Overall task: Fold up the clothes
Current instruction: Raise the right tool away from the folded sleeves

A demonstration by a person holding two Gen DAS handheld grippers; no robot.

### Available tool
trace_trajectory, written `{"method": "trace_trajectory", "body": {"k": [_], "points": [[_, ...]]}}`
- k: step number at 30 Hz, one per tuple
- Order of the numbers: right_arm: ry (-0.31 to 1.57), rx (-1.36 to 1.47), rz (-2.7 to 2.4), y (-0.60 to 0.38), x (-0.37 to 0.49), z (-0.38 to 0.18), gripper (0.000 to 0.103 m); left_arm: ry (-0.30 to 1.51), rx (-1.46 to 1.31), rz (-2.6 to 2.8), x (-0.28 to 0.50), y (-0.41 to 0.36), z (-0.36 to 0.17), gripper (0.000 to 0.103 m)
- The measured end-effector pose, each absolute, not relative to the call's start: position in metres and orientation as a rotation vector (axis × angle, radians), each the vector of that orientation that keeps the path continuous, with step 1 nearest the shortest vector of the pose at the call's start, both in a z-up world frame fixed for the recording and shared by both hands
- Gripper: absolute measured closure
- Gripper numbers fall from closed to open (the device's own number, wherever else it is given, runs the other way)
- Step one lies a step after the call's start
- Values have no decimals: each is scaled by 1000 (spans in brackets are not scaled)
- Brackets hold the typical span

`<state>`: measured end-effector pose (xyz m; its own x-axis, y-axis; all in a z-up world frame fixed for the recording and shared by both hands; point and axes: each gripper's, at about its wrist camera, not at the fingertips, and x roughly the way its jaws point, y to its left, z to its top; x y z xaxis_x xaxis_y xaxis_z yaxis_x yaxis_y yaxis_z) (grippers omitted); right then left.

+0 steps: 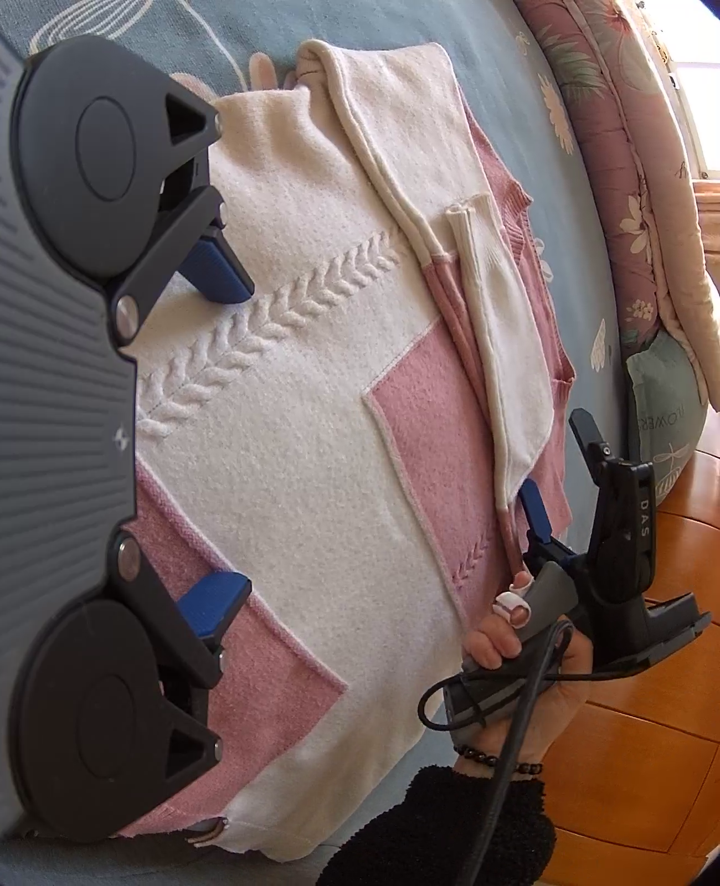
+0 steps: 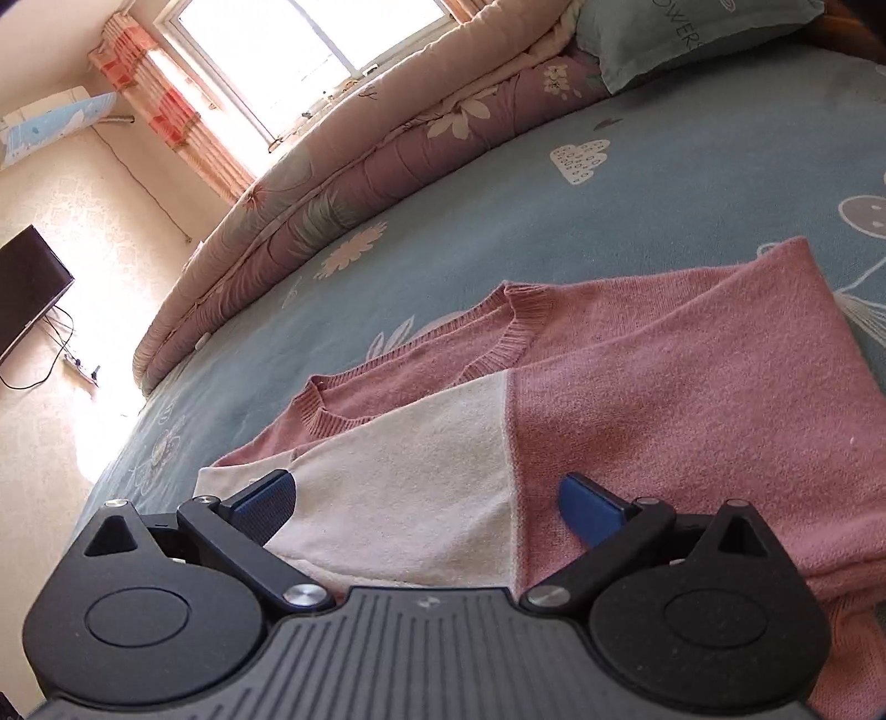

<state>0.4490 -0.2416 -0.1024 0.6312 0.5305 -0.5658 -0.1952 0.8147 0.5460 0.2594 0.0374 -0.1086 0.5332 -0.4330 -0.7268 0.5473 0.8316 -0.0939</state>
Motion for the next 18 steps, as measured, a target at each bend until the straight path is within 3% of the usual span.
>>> {"method": "trace_trajectory", "body": {"k": [4,9,14,18], "points": [[771,399,464,-225,447,-84,0,823,147,-579,260,39,-109,1],[895,269,416,-199,462,-93,0,828,129,-558,261,43,-107,1],[835,162,320,-188,462,-67,0,830,111,-542,263,48,-107,1],[883,-34,163,-172,480,-89,0,831,114,-538,263,49,-107,1]]}}
